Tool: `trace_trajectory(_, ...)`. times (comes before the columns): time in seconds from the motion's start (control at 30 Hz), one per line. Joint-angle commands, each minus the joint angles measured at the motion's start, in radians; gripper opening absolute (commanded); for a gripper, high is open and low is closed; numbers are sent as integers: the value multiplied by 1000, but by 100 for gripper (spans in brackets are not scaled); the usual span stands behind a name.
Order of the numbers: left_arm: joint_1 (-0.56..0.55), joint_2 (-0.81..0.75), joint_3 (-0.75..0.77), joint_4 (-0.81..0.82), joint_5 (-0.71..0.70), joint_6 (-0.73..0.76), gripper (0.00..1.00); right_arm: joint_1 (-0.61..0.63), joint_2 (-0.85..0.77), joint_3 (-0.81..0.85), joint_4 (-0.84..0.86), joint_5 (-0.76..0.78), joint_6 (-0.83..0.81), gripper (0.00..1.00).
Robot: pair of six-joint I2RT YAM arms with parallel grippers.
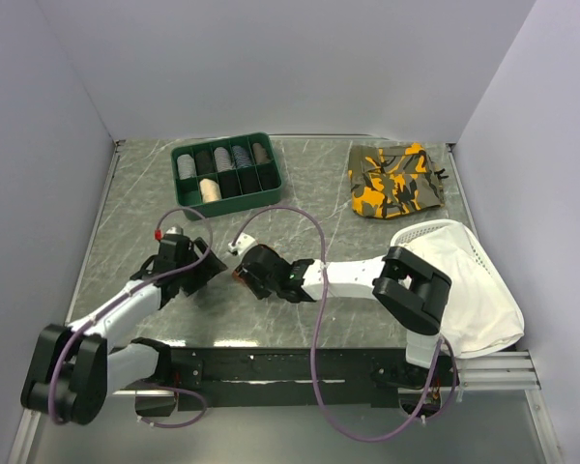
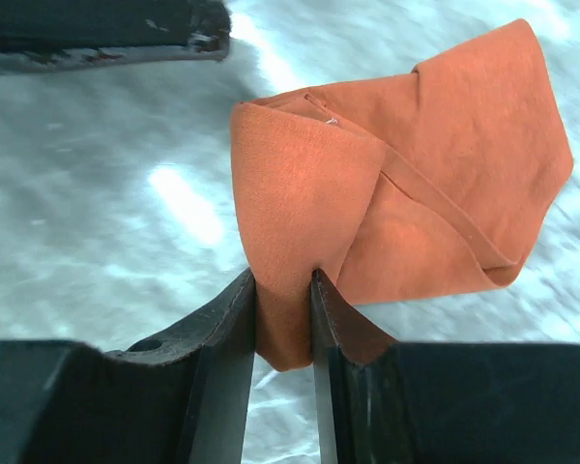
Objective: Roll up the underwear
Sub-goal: Roll the underwear to the center of the board.
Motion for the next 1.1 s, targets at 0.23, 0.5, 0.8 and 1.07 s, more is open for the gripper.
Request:
trace_trajectory(0.23,21,-158,-25,-142,-61,-17,82,-71,42,110,-1,-480,-10,33)
trace_trajectory(0.5,21,-215,-42,-171,-61,-27,81,-195,148,172,24,-820,32,36)
trace_trajectory(0.8,21,-245,-46,-177,-53,-40,81,-269,308,340,-23,-1202,104,39)
trace_trajectory(1.07,21,-236,-92,-142,-22,-63,79,-313,403,400,-8,-1272,210,40)
